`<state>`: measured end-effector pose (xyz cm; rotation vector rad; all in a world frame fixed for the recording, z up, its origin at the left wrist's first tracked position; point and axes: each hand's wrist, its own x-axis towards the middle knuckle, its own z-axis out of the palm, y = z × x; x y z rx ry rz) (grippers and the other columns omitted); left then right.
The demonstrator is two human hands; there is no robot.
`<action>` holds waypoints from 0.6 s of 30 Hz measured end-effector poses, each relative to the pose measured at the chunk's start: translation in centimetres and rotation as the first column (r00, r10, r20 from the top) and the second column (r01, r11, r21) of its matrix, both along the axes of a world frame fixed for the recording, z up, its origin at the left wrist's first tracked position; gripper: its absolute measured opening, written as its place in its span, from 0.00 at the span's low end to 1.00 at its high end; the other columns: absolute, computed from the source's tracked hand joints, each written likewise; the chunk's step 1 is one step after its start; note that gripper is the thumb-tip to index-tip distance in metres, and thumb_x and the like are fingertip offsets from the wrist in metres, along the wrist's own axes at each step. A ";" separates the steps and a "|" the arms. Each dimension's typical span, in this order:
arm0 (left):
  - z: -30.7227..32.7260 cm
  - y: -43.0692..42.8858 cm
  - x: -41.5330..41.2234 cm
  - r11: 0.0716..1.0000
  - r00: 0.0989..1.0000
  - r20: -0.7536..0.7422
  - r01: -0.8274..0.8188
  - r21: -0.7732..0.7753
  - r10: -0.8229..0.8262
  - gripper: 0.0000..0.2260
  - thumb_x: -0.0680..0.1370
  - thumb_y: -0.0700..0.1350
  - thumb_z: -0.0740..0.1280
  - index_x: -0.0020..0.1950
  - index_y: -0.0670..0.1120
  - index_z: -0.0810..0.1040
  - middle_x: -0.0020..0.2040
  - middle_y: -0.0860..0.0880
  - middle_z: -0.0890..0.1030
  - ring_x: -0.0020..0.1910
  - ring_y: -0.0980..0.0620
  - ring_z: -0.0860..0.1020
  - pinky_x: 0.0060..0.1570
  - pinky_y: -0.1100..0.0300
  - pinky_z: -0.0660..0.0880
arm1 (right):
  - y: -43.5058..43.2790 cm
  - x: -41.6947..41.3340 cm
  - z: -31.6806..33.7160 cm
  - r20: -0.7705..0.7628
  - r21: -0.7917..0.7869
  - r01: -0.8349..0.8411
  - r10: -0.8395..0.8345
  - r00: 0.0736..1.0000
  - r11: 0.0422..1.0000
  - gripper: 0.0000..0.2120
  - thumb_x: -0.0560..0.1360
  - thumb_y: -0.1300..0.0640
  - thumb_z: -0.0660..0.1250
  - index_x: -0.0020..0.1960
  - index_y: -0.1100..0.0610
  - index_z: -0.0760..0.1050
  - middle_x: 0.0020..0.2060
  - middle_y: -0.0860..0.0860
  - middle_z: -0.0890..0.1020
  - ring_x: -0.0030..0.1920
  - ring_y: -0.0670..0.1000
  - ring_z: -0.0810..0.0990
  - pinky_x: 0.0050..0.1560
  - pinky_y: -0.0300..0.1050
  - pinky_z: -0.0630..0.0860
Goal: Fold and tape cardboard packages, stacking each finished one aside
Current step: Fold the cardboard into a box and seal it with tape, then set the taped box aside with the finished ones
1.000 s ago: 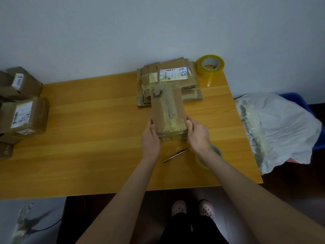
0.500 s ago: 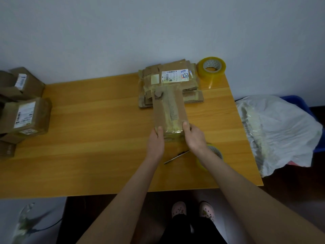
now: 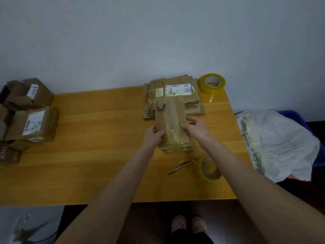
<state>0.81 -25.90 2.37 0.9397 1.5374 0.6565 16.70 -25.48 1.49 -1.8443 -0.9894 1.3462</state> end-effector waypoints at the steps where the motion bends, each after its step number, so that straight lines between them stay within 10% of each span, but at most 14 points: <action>1: 0.2 -0.5 -0.3 0.999 1.000 0.002 -0.006 0.044 0.006 0.19 0.80 0.38 0.61 0.72 0.44 0.67 0.62 0.47 0.76 0.54 0.51 0.75 0.45 0.63 0.74 | 0.0 0.1 0.3 0.020 0.025 0.005 -0.005 1.000 1.000 0.28 0.74 0.47 0.70 0.70 0.55 0.69 0.60 0.51 0.77 0.58 0.54 0.78 0.62 0.55 0.74; 7: 2.7 -3.0 -2.0 0.957 0.992 0.028 -0.128 0.262 0.125 0.19 0.78 0.32 0.62 0.68 0.41 0.68 0.60 0.48 0.75 0.54 0.52 0.74 0.44 0.67 0.74 | -0.1 -0.7 3.3 -0.054 0.132 -0.030 0.037 0.998 0.991 0.44 0.60 0.26 0.67 0.66 0.54 0.74 0.59 0.50 0.81 0.58 0.53 0.79 0.63 0.56 0.74; 12: 5.3 -3.2 -4.9 0.903 0.984 -0.053 -0.135 0.407 0.171 0.18 0.79 0.37 0.63 0.69 0.45 0.71 0.61 0.49 0.76 0.58 0.52 0.76 0.48 0.65 0.76 | 0.1 -3.6 4.9 -0.286 0.123 -0.046 0.080 0.955 0.991 0.28 0.73 0.38 0.67 0.64 0.57 0.73 0.56 0.52 0.80 0.53 0.52 0.79 0.52 0.48 0.79; 18: 7.3 -2.0 -9.9 0.853 0.961 -0.205 -0.054 0.519 0.185 0.20 0.77 0.33 0.63 0.68 0.46 0.72 0.62 0.50 0.76 0.63 0.50 0.74 0.59 0.55 0.73 | 2.3 -8.0 7.2 -0.522 0.053 -0.032 0.055 0.851 0.998 0.33 0.70 0.33 0.66 0.64 0.56 0.73 0.57 0.54 0.80 0.54 0.55 0.81 0.47 0.49 0.80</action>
